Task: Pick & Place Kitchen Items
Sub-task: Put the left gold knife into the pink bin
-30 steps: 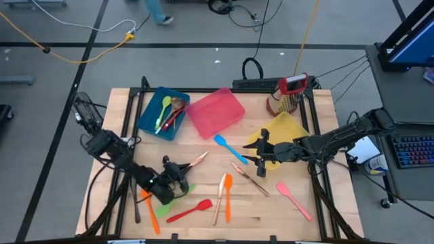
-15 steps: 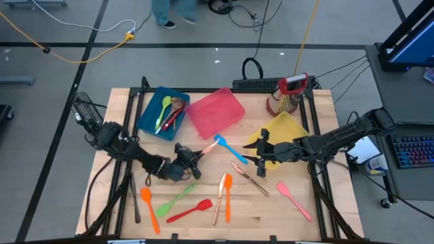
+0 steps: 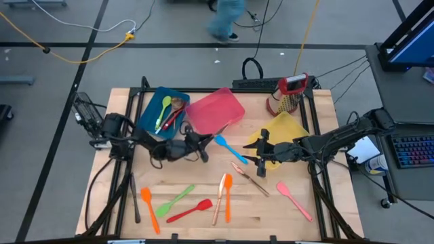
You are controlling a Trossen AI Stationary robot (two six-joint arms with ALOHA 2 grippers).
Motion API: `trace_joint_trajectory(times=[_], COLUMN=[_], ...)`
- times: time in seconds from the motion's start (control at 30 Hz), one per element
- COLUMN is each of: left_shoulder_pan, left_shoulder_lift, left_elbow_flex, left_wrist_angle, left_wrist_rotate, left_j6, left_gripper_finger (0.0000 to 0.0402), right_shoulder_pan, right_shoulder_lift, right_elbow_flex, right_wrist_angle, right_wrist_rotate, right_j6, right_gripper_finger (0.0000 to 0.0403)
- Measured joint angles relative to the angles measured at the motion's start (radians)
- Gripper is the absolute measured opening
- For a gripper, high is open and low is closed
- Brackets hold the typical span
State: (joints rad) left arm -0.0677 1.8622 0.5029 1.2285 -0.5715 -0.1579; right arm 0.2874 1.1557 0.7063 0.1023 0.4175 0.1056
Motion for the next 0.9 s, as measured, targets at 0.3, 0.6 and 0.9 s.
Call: trace_joint_trajectory(times=[0.3, 0.6, 0.9], left_shoulder_pan=[0.192, 0.304, 0.350], left_shoulder_lift=[0.000, 0.000, 0.000], left_elbow_flex=[0.174, 0.366, 0.438], left_wrist_angle=[-0.205, -0.606, -0.828], left_wrist_rotate=[0.174, 0.207, 0.242], left_j6=[0.103, 0.137, 0.149], left_gripper_finger=[0.0043, 0.0054, 0.0039], right_shoulder_pan=[0.000, 0.000, 0.000], right_shoulder_lift=[0.000, 0.000, 0.000], right_elbow_flex=[0.000, 0.000, 0.000], right_wrist_angle=[-0.001, -0.002, -0.005], right_wrist_rotate=[0.000, -0.001, -0.001], right_j6=[-0.017, -0.017, -0.017], right_gripper_finger=[0.0160, 0.0160, 0.0160])
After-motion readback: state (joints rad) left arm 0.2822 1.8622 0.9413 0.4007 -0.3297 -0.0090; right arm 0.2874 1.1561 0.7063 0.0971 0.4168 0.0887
